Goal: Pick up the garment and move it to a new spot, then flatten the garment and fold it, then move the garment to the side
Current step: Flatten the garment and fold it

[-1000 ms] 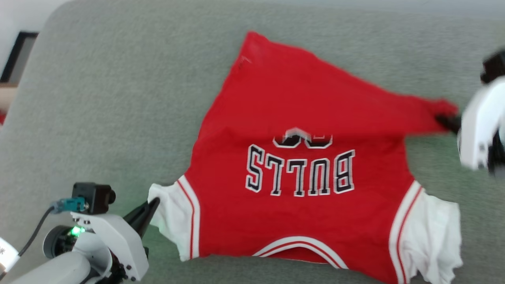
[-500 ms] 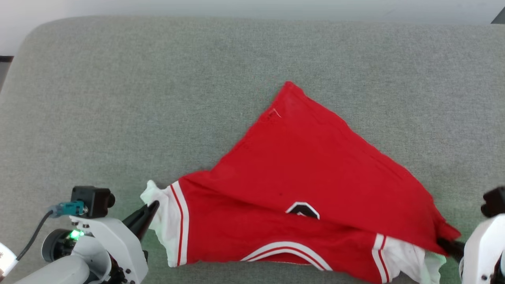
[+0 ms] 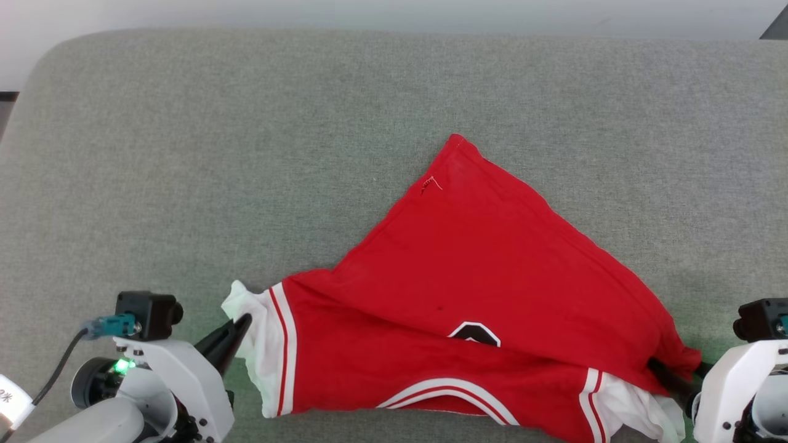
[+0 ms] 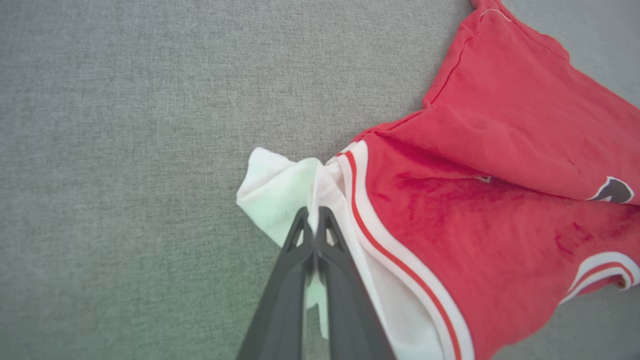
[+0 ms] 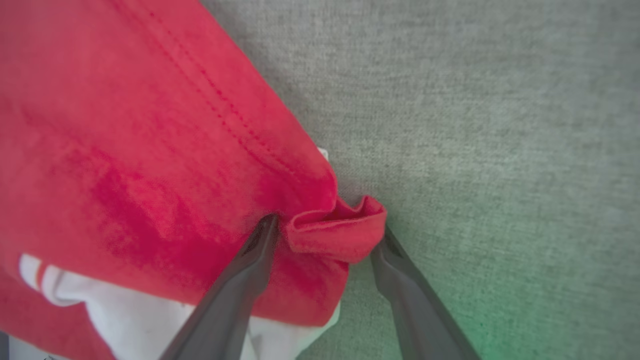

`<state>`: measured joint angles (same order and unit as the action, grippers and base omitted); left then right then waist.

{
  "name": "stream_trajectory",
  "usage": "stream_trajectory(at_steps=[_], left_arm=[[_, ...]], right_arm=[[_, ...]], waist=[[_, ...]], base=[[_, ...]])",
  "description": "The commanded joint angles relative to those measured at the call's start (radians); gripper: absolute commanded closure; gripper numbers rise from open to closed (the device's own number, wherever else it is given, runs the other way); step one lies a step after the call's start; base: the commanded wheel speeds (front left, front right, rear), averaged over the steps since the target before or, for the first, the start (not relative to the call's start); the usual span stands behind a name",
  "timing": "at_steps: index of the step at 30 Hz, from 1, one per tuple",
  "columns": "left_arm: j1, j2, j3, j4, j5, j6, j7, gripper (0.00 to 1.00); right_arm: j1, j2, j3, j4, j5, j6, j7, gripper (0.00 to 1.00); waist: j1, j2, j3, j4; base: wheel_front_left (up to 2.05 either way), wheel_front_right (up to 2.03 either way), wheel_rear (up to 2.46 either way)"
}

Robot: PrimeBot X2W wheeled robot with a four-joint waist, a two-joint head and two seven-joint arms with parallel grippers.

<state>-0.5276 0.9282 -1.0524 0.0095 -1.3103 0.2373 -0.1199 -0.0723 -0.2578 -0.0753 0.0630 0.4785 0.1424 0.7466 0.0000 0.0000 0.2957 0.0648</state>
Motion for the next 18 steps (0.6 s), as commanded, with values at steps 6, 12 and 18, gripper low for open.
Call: stream_trajectory(at_steps=[6,12,18], left_arm=[[0.013,0.002,0.002,-0.004,-0.003,0.001,-0.009,1.00],[0.011,-0.001,-0.002,-0.017,0.005,0.008,-0.008,1.00],[-0.002,-0.017,-0.007,-0.023,0.016,0.005,-0.007,1.00]], right_arm=[[0.025,-0.044,-0.011,-0.115,0.044,-0.015,0.058,0.00],[-0.001,-0.046,-0.044,-0.350,0.044,-0.013,0.121,0.00],[-0.138,-0.065,0.025,-0.432,0.009,-0.013,0.082,0.00]], waist=[[0.0000,0.0000,-0.012,-0.003],[0.0000,0.0000,-0.013,0.009],[0.0000,0.0000,-0.006,0.041]], base=[[0.00,0.00,0.00],[0.00,0.00,0.00],[0.00,0.00,0.00]])
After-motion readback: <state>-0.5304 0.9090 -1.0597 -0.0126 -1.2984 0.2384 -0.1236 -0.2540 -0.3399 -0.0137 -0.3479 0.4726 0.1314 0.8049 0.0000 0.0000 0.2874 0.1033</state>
